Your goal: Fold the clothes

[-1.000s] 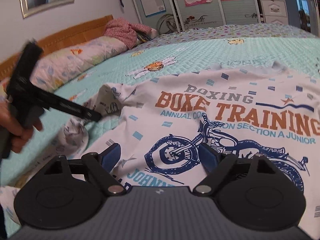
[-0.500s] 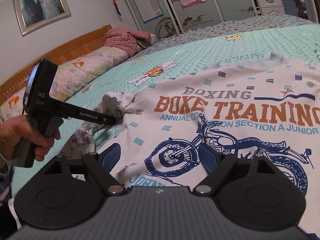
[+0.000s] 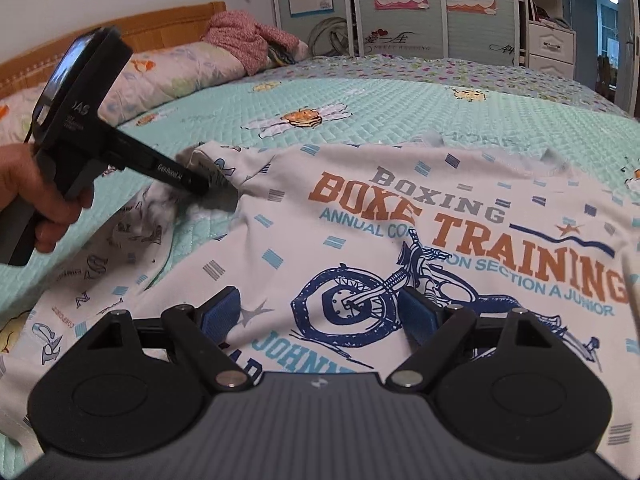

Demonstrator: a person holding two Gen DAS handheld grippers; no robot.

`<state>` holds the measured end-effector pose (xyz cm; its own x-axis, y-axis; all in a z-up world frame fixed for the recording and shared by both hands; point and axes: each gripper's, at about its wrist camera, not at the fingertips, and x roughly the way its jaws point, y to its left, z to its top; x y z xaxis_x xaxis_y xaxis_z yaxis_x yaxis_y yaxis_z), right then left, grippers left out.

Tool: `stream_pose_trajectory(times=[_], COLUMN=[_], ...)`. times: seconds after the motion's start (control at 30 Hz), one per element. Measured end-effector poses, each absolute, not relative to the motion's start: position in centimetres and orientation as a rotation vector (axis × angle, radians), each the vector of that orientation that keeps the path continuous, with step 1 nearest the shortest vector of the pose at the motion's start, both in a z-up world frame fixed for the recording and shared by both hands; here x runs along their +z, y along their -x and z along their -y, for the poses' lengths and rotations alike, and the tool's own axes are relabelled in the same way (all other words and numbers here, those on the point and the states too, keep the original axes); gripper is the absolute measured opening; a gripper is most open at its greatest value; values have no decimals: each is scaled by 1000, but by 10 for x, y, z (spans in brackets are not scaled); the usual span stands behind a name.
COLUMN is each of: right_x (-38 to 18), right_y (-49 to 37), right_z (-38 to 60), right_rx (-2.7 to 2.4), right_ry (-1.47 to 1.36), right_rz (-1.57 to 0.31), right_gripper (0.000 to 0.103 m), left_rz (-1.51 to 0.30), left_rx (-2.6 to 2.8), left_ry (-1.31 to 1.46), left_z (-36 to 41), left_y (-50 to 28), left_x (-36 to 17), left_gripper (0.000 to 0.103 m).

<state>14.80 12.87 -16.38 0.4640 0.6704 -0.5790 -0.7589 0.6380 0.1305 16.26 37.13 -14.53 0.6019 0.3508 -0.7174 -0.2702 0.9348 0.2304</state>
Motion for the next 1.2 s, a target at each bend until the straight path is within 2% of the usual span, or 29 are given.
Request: stream_pose_trajectory(times=[0.27, 0.33, 0.4, 0.47, 0.53, 0.57, 0.6, 0.67, 0.9, 0.97, 1.07, 1.2], right_x=[-154, -160, -164, -167, -169, -170, -170, -170, -171, -167, -154, -129], right_y=[-125, -120, -113, -110, -109, -110, -112, -118, -134, -137, -154, -188], right_z=[-135, -138, -140, -142, -142, -139, -136, -126, -109, -110, -100, -67], right_rx=[916, 932, 942, 958, 972, 982, 992, 1016, 1070, 1079, 1093, 1041], right_ry=[22, 6, 51, 87, 105, 89, 66, -16, -248, -266, -383, -516], right_rz=[-772, -794, -758, -734, -716, -714, -715, -731, -791, -814, -830, -733], right_gripper=[86, 88, 93, 97, 99, 99, 100, 100, 100, 100, 93, 93], left_rz=[-772, -808, -869, -943, -918, -912, -907, -880, -715, -709, -756, -822], left_rx=[408, 415, 408, 382, 369, 359, 348, 319, 281, 231, 175, 121], left_ry=[-269, -282, -274, -221, -175, -119, -55, 93, 602, 479, 262, 251], left_z=[-383, -387, -394, -403, -408, -413, -419, -431, -467, -449, -419, -409], left_y=[-169, -170, -172, -174, -165, -160, -155, -142, -107, -125, -169, -231], left_x=[-115, -123, -135, -150, -146, -141, -136, -128, -101, -89, -88, -109], left_gripper=[9, 9, 16, 17, 22, 31, 45, 53, 52, 52, 52, 51])
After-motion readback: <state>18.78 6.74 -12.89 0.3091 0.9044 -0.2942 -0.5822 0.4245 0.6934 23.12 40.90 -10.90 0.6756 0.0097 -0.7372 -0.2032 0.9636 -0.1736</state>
